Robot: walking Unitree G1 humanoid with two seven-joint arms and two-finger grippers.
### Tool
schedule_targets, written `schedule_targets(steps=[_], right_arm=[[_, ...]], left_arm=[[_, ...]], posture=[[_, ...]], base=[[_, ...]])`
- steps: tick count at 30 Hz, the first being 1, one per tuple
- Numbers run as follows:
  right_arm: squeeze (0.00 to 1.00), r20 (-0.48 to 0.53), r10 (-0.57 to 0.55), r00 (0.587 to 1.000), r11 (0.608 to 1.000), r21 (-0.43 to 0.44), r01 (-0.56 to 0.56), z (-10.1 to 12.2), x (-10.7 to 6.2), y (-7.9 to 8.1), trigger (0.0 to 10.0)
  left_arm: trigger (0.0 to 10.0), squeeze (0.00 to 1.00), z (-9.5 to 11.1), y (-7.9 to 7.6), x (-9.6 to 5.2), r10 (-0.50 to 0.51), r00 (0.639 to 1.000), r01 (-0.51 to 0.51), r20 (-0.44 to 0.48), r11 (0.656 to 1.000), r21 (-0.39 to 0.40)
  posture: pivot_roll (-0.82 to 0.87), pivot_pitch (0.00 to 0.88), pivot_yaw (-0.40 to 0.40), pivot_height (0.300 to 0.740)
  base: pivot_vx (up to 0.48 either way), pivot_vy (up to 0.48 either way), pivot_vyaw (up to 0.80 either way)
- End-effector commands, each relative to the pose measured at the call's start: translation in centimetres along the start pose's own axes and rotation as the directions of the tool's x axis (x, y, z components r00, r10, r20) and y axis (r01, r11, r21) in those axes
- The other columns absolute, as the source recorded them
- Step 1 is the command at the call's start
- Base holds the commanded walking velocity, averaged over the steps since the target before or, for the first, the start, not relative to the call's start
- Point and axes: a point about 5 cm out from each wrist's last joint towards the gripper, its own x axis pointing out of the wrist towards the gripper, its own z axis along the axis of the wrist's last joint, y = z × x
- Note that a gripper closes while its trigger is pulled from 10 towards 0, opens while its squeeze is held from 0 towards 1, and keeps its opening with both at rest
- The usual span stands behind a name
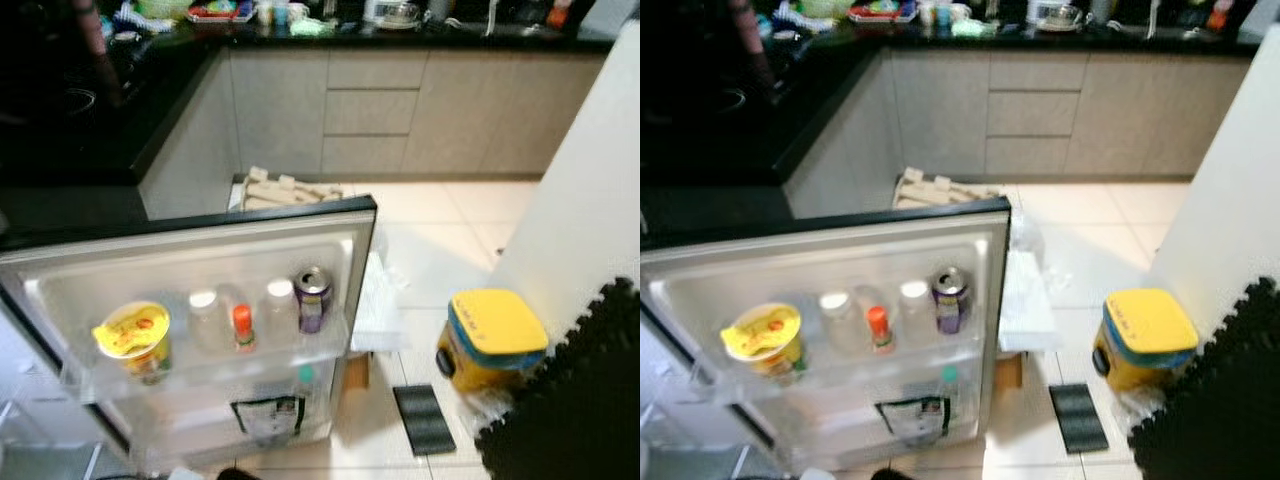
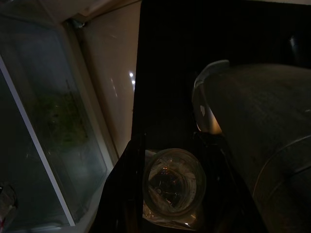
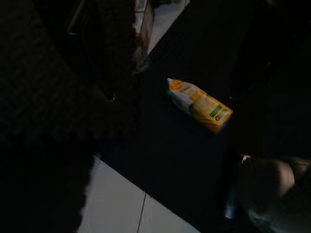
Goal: Restocking fridge
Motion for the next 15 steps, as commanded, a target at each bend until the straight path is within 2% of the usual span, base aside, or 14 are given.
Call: schedule_targets(steps=[1,8,15], right_arm=[[0.0,0.014,0.019,1.0,1.0,0.012,-0.02,0.1,0.1,0.6,10.0],[0.0,0.026,0.023,0.999,1.0,-0.002,-0.023,0.2,0.1,0.6,10.0],[0.0,0.037,0.021,0.999,1.0,-0.008,-0.021,0.3,0.1,0.5,10.0]], left_arm=[[10.0,0.0,0.0,-1.3,0.2,-0.042,0.999,0.042,0.0,0.999,0.001],[10.0,0.0,0.0,-1.0,0.2,-0.015,1.0,0.015,0.003,1.0,0.014],[10.0,0.0,0.4,-0.2,0.1,0.035,0.999,-0.035,0.019,0.999,-0.001]], posture=[[0.01,0.0,-0.041,0.74],[0.01,0.0,-0.04,0.74],[0.02,0.0,-0.042,0.74]], base=[[0.0,0.0,0.0],[0.0,0.0,0.0],[0.0,0.0,0.7]])
